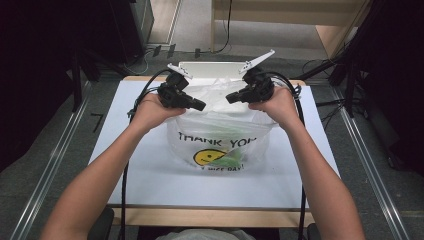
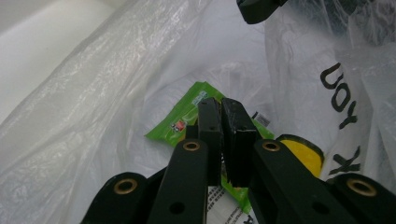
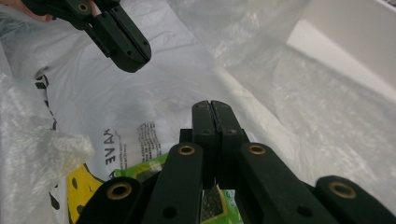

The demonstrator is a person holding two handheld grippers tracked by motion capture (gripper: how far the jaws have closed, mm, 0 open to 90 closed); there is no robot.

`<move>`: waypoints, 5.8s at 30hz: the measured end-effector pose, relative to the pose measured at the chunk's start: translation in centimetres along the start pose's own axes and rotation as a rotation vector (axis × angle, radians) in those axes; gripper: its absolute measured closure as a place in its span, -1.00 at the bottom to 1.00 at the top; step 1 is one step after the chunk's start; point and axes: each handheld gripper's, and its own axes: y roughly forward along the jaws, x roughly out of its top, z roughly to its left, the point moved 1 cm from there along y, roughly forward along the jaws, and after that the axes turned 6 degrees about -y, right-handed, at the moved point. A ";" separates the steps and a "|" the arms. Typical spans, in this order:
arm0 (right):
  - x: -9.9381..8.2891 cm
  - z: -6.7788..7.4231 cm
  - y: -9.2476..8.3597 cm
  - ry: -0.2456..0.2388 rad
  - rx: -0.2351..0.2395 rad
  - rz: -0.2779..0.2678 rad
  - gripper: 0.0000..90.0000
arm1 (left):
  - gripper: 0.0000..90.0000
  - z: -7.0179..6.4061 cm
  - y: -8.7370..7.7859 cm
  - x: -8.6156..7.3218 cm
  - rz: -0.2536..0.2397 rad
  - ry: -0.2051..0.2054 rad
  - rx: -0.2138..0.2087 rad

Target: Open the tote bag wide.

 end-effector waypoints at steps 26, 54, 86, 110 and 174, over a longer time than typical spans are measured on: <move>-6.3 0.9 2.1 0.062 -0.031 0.019 1.00 | 0.97 0.7 3.0 -4.7 -0.012 -0.071 -0.019; -12.4 1.6 4.6 0.140 -0.067 0.032 1.00 | 0.96 0.8 6.5 -9.9 -0.011 -0.137 -0.023; -17.8 2.2 5.2 0.289 -0.207 0.100 1.00 | 0.94 2.9 7.1 -14.2 -0.002 -0.275 0.080; -20.8 2.6 1.5 0.416 -0.346 0.166 1.00 | 1.00 4.5 3.8 -16.0 0.013 -0.392 0.208; -15.0 6.7 -0.4 0.273 -0.227 0.024 1.00 | 1.00 1.4 2.5 -9.1 -0.049 -0.232 0.116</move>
